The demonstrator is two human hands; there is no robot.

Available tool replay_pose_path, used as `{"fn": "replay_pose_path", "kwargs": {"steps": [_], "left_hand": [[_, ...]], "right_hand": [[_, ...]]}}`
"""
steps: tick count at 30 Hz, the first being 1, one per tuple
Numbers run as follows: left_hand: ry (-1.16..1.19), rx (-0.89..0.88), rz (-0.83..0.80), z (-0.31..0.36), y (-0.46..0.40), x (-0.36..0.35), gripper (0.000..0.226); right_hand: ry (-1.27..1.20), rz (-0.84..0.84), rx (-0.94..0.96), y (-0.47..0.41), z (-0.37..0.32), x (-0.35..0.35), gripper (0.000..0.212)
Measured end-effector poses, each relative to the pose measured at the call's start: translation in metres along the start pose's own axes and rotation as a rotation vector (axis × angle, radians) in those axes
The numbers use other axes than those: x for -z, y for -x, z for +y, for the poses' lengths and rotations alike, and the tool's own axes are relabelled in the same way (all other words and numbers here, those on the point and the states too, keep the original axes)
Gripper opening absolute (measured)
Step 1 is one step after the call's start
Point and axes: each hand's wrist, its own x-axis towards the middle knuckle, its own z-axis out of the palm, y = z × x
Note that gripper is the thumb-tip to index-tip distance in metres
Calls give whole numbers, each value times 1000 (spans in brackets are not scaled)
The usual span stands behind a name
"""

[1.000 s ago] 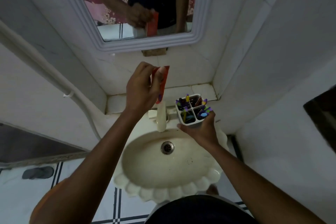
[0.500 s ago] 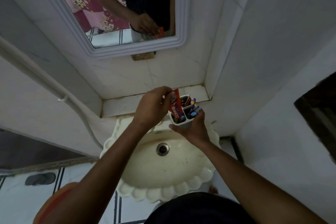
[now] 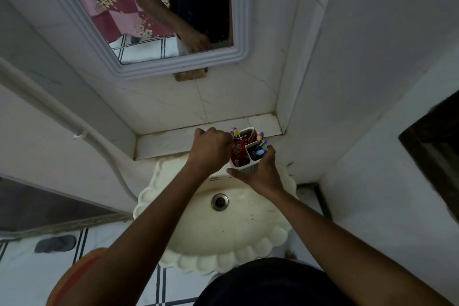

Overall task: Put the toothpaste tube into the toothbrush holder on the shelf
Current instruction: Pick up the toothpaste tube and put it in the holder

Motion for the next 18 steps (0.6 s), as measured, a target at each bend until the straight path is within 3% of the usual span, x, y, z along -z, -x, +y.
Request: {"fn": "replay_pose_path", "kwargs": {"steps": [9, 18], "left_hand": [[19, 28, -11, -28, -2, -2, 25], [481, 175, 211, -38, 23, -16, 29]], "right_hand": [[-11, -22, -8, 7, -14, -12, 140], [-1, 119, -13, 11, -6, -9, 145]]}}
